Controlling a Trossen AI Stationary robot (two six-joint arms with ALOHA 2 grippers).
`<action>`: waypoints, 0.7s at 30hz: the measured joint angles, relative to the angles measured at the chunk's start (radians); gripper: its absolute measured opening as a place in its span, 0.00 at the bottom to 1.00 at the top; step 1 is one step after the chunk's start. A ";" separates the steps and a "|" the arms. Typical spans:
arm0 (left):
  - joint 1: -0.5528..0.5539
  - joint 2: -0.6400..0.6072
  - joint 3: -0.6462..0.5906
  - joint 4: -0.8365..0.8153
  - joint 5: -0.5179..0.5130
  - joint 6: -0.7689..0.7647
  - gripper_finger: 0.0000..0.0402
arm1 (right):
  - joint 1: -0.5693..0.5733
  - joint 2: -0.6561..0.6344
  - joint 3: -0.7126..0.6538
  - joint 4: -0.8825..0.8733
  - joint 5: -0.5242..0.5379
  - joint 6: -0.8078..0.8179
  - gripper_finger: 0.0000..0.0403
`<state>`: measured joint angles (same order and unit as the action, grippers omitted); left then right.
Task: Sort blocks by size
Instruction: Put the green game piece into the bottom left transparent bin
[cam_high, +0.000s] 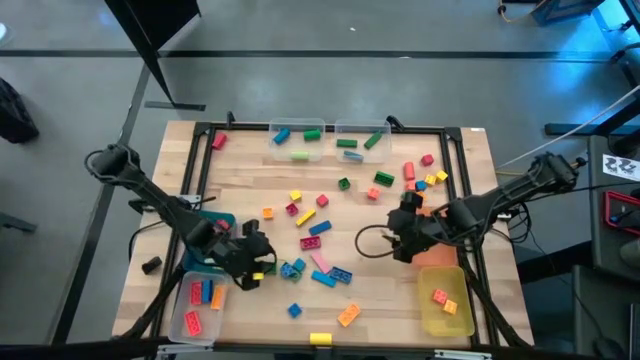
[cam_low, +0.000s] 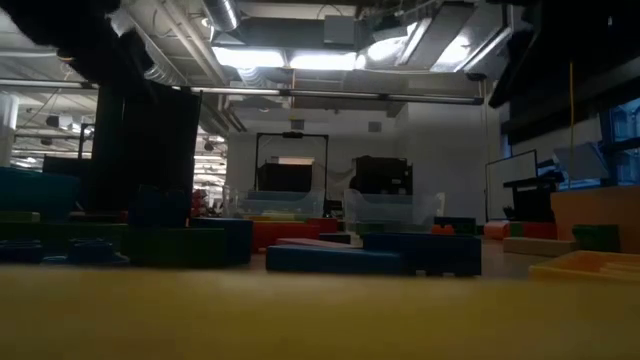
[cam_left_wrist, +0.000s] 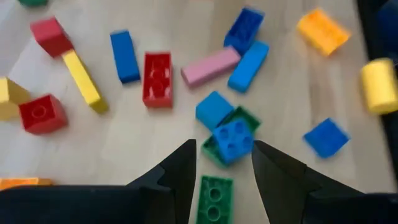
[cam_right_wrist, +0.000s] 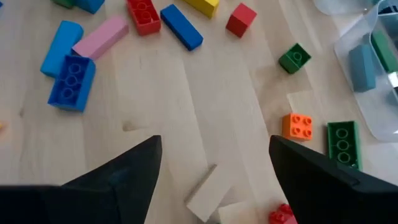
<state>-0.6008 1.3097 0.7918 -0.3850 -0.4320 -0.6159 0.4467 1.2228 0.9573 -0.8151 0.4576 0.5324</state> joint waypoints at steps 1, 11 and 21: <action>0.009 0.016 0.000 -0.001 0.010 0.010 0.35 | 0.006 -0.002 -0.017 0.012 0.007 0.013 0.74; 0.051 0.105 0.000 0.002 0.014 0.038 0.35 | 0.019 -0.003 -0.105 0.137 0.022 0.040 0.74; 0.087 0.161 0.000 0.002 0.239 0.004 0.35 | 0.018 -0.003 -0.105 0.146 0.022 0.040 0.74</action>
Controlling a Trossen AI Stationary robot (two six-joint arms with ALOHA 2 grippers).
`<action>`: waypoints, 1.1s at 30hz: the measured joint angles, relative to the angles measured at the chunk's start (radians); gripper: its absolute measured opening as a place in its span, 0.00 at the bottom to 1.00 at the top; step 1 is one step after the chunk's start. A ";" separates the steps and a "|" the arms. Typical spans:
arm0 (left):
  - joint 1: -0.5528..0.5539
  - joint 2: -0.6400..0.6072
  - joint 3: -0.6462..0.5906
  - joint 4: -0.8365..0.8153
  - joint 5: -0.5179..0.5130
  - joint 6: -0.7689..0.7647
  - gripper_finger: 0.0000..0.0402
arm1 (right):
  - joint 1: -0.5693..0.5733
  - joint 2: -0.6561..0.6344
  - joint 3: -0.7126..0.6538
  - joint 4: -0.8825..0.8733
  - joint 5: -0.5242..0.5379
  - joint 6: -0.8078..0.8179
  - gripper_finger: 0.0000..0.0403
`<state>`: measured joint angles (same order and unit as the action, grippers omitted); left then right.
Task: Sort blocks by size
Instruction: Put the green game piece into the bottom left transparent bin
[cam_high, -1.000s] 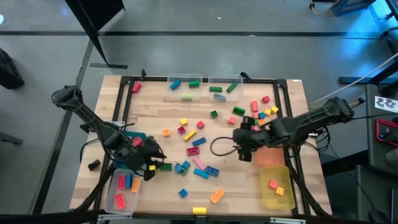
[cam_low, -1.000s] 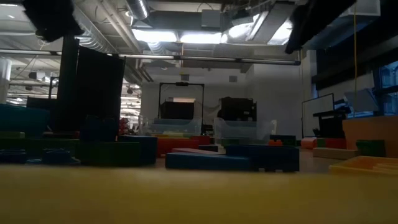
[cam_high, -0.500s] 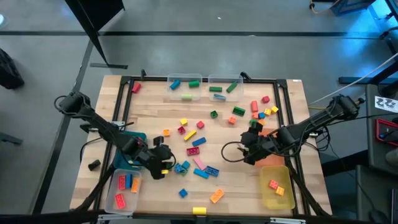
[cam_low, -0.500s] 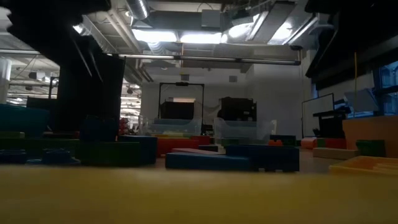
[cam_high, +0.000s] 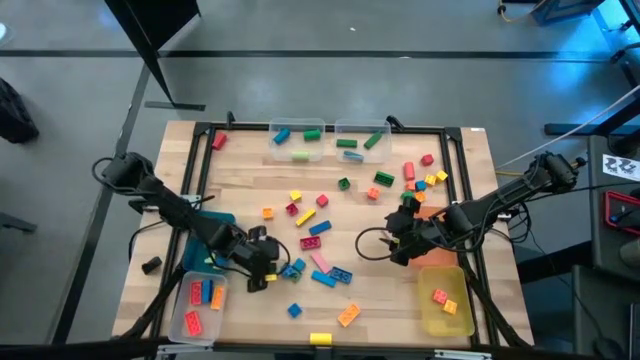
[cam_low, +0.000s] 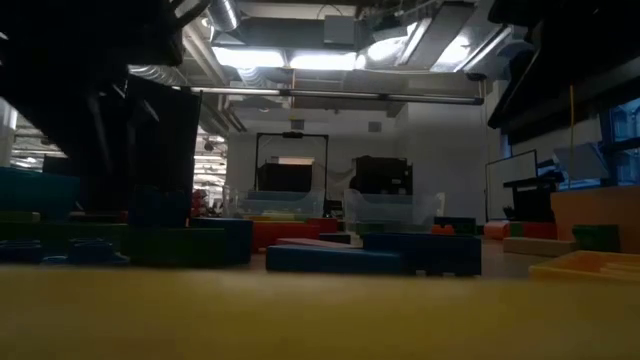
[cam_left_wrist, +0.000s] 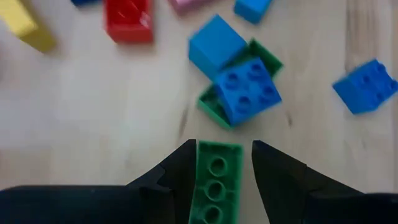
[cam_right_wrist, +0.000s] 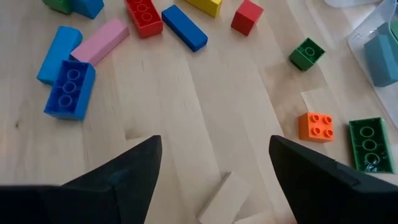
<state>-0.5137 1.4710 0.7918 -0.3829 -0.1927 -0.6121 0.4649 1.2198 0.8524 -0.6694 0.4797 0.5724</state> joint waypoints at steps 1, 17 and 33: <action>0.000 0.003 0.000 -0.003 0.019 0.007 0.35 | 0.000 0.000 0.000 0.000 0.000 0.000 0.74; 0.007 0.015 0.000 0.001 0.016 -0.027 0.35 | 0.000 0.000 0.000 0.018 0.000 -0.001 0.74; 0.015 0.015 0.000 0.005 -0.002 0.072 0.35 | 0.000 0.001 0.000 0.018 0.000 -0.002 0.74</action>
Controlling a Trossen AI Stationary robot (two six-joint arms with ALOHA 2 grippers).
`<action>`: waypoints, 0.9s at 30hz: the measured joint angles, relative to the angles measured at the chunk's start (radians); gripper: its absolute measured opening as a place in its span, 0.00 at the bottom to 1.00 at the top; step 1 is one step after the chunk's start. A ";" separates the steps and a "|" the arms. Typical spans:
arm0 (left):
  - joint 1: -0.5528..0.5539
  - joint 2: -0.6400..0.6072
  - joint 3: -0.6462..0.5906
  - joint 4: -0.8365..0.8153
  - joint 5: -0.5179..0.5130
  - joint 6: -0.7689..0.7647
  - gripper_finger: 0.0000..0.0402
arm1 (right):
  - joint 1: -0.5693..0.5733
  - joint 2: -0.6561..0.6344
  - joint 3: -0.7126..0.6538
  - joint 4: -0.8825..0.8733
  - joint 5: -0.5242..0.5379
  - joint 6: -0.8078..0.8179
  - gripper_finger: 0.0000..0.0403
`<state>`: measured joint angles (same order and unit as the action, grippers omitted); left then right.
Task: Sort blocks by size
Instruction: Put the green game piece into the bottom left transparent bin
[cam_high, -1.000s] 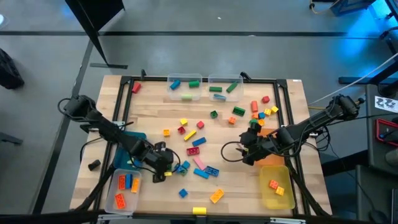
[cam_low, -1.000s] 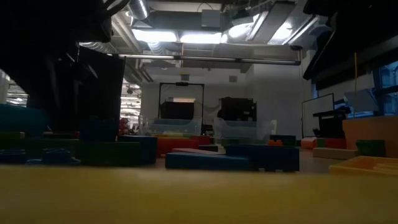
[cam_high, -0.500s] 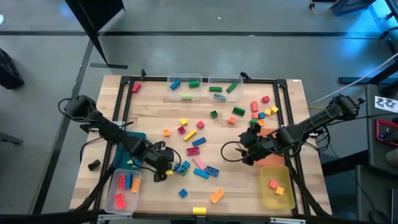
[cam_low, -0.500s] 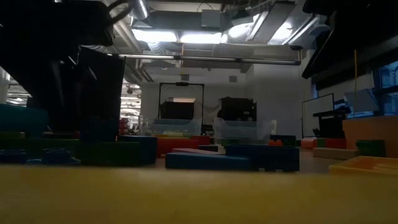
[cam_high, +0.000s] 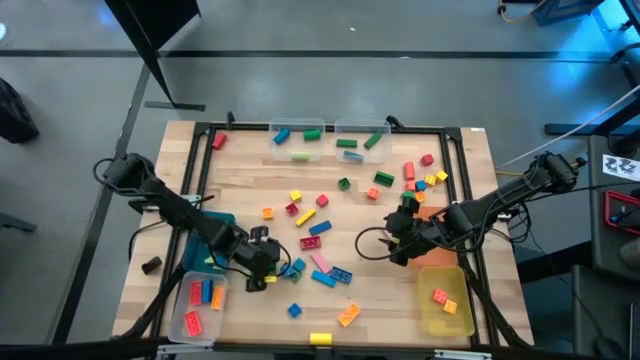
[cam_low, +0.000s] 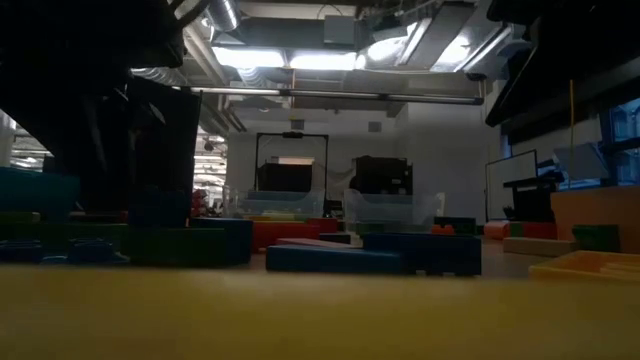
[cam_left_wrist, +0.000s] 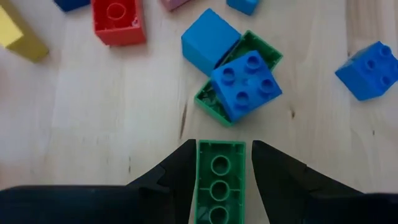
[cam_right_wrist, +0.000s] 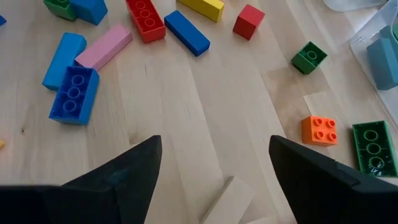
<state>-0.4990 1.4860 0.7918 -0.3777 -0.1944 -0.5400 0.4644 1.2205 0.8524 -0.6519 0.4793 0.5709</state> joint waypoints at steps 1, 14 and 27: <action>0.004 0.001 0.000 -0.001 0.000 -0.008 0.35 | 0.000 0.000 0.000 0.000 0.000 0.000 0.74; 0.008 0.090 0.013 0.007 0.086 0.013 0.57 | 0.000 0.000 0.000 -0.002 0.000 0.000 0.74; 0.008 0.119 0.013 -0.007 0.085 0.040 0.51 | 0.000 0.000 0.000 -0.001 -0.001 0.000 0.74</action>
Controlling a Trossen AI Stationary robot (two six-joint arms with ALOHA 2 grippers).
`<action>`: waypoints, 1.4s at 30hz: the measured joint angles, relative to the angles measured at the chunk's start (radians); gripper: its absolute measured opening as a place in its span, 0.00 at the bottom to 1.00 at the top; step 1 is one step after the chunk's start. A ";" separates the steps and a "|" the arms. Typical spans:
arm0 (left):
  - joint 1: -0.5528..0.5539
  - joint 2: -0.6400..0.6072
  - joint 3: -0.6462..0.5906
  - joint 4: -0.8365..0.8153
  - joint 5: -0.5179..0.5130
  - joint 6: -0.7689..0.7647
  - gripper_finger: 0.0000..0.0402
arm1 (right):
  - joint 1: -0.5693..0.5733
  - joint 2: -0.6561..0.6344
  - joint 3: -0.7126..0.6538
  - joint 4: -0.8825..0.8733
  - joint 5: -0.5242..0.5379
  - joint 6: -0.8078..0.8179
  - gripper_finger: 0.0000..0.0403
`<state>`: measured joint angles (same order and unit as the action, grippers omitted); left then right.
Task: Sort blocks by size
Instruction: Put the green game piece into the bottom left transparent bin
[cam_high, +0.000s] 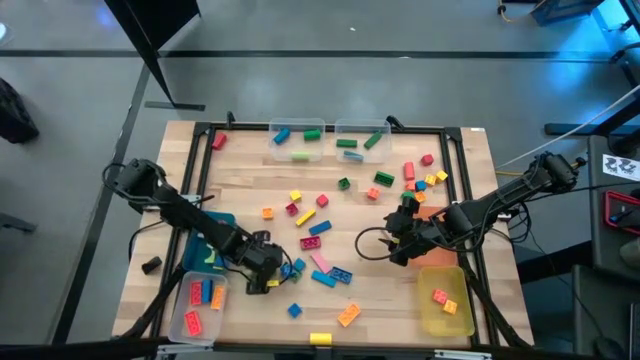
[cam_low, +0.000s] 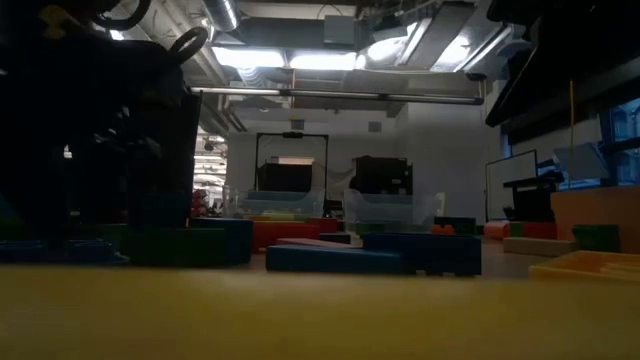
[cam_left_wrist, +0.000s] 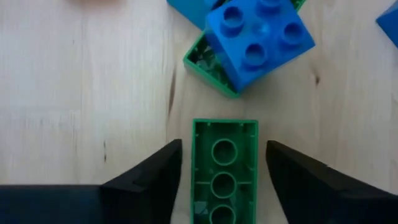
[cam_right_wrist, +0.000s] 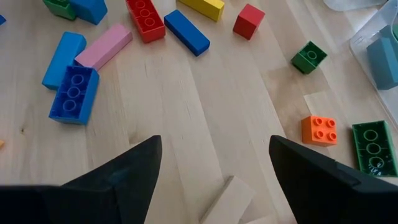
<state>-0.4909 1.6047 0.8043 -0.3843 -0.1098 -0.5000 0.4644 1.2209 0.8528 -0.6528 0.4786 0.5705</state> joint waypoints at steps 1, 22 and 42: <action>0.000 0.000 0.000 0.002 0.001 0.009 0.47 | 0.000 0.000 0.000 0.000 0.000 0.000 0.74; -0.095 -0.146 0.270 -0.393 0.373 -0.200 0.31 | 0.000 0.046 0.001 0.222 -0.063 0.002 0.74; -0.481 -0.131 0.266 -0.763 0.397 -1.185 0.32 | 0.001 0.417 0.000 0.657 -0.230 -0.052 0.74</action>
<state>-0.9718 1.4738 1.0702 -1.1469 0.2870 -1.6849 0.4652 1.6376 0.8532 0.0045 0.2488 0.5190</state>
